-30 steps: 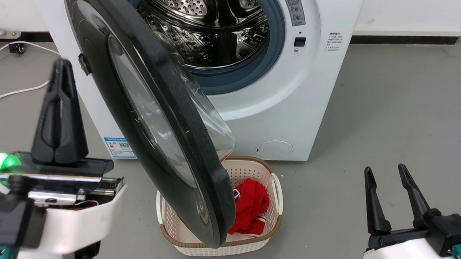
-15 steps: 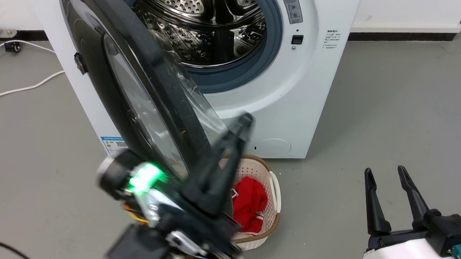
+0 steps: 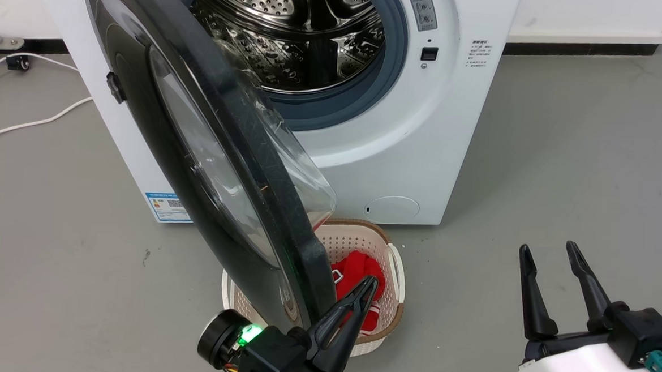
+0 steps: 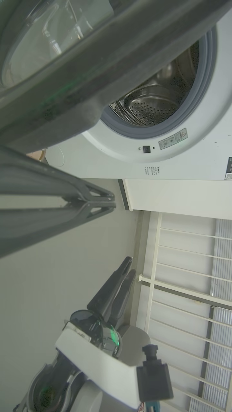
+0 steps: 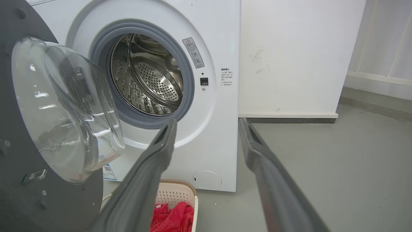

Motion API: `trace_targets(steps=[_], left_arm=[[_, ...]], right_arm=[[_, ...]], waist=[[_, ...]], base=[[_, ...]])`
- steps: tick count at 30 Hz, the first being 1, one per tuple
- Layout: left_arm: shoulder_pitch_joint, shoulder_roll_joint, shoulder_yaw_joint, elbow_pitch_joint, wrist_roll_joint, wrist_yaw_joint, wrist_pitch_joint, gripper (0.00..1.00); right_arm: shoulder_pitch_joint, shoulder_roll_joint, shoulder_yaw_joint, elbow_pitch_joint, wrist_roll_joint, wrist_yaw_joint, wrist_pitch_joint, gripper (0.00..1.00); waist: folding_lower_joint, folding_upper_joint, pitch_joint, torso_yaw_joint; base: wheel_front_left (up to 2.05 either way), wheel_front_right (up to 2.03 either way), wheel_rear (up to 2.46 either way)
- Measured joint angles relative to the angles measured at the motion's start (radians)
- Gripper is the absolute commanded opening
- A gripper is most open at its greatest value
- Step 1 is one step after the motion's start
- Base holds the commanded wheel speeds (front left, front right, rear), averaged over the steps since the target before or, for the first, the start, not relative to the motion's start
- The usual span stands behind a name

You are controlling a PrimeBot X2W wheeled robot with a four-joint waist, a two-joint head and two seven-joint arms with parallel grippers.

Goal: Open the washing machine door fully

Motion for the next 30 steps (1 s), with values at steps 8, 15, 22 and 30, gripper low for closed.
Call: trace_targets(steps=[8,15,22,30], left_arm=[[-0.044,-0.012,0.024,0.112,0.001,0.034,-0.033,0.00],[-0.105,-0.027,0.040,0.204,-0.019,0.061,-0.064,0.00],[-0.122,-0.038,0.045,0.251,-0.035,0.071,-0.082,0.00],[-0.123,-0.037,0.041,0.262,-0.042,0.073,-0.094,0.00]], right_arm=[[-0.015,0.000,0.014,0.014,0.012,0.000,0.001,1.00],[-0.019,0.000,0.020,0.024,0.019,0.000,0.001,1.00],[-0.019,0.000,0.019,0.030,0.026,0.000,0.001,1.00],[-0.021,0.000,0.021,0.039,0.035,0.000,0.000,1.00]], waist=[[0.0000,0.0000,0.013,-0.006],[0.0000,0.0000,0.018,-0.018],[0.0000,0.0000,0.018,-0.017],[0.0000,0.0000,0.018,-0.005]], base=[[0.00,0.00,0.00],[0.00,0.00,0.00],[0.00,0.00,0.00],[0.00,0.00,0.00]])
